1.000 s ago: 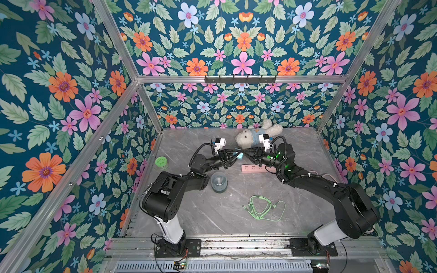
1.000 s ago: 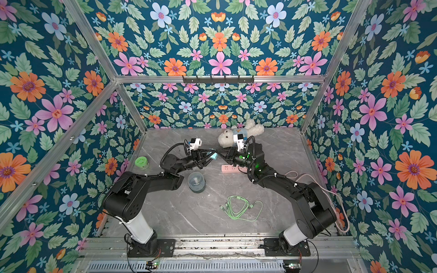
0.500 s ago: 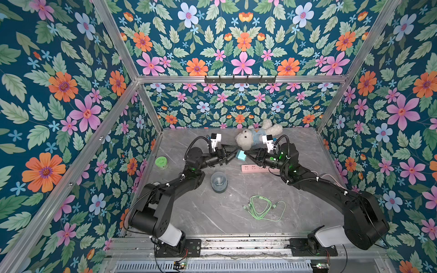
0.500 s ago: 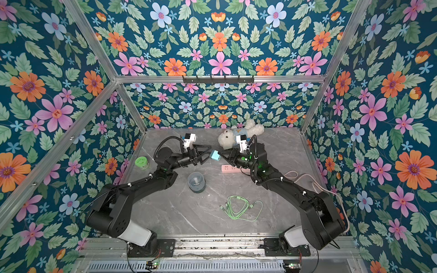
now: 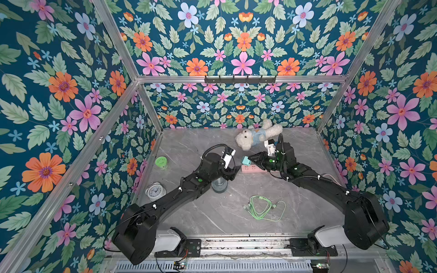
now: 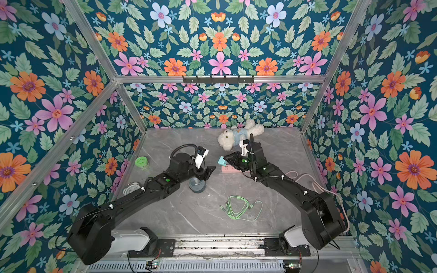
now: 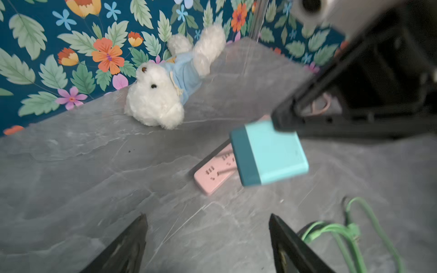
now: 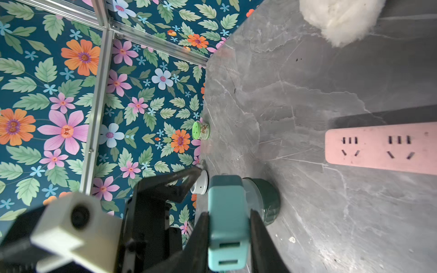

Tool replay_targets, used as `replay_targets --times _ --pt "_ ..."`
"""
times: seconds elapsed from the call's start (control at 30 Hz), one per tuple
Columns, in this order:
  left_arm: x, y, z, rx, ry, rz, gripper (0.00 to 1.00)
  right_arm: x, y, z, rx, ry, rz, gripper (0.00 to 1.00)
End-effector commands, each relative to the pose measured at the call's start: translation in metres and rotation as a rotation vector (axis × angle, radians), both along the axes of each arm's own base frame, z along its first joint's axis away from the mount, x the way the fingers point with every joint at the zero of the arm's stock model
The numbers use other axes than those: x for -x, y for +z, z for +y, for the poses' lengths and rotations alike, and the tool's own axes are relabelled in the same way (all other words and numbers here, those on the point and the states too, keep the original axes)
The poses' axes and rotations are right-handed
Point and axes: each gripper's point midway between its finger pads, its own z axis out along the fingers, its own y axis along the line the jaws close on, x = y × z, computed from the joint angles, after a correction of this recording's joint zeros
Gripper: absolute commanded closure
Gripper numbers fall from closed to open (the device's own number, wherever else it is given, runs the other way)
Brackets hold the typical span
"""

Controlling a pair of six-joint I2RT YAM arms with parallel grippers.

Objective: Charge the cordless meat grinders
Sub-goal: Pick up the plug from the center of the board.

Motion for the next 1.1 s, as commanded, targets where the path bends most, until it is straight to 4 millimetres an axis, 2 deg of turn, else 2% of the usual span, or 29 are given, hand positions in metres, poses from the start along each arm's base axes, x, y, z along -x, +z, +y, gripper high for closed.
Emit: replay_targets --times 0.0,0.1,0.23,0.37,0.5,0.73,0.87,1.07 --pt "-0.005 0.011 0.007 -0.218 -0.020 -0.332 0.17 -0.003 0.001 0.000 -0.010 -0.021 0.005 0.87" --pt "0.008 0.003 -0.004 -0.337 -0.062 -0.505 0.19 -0.003 0.001 0.001 -0.022 -0.018 0.013 0.87" --pt "0.011 -0.008 -0.019 -0.472 -0.082 -0.651 0.24 -0.002 -0.002 0.004 -0.039 -0.009 0.030 0.87" --pt "0.008 0.009 -0.027 -0.411 -0.036 -0.755 0.25 0.000 -0.004 0.003 -0.045 -0.014 0.039 0.87" --pt "0.009 0.019 -0.036 -0.348 -0.056 -0.762 0.25 0.002 -0.004 0.001 -0.045 -0.017 0.038 0.87" --pt "0.008 0.008 -0.047 -0.318 -0.150 -0.683 0.32 0.003 -0.001 0.004 -0.066 -0.004 0.043 0.87" --pt "0.006 0.010 -0.050 -0.294 -0.167 -0.674 0.35 0.003 0.000 0.005 -0.069 0.000 0.045 0.87" --pt "0.001 0.003 -0.057 -0.322 -0.187 -0.672 0.37 0.003 -0.001 0.007 -0.087 0.001 0.060 0.87"
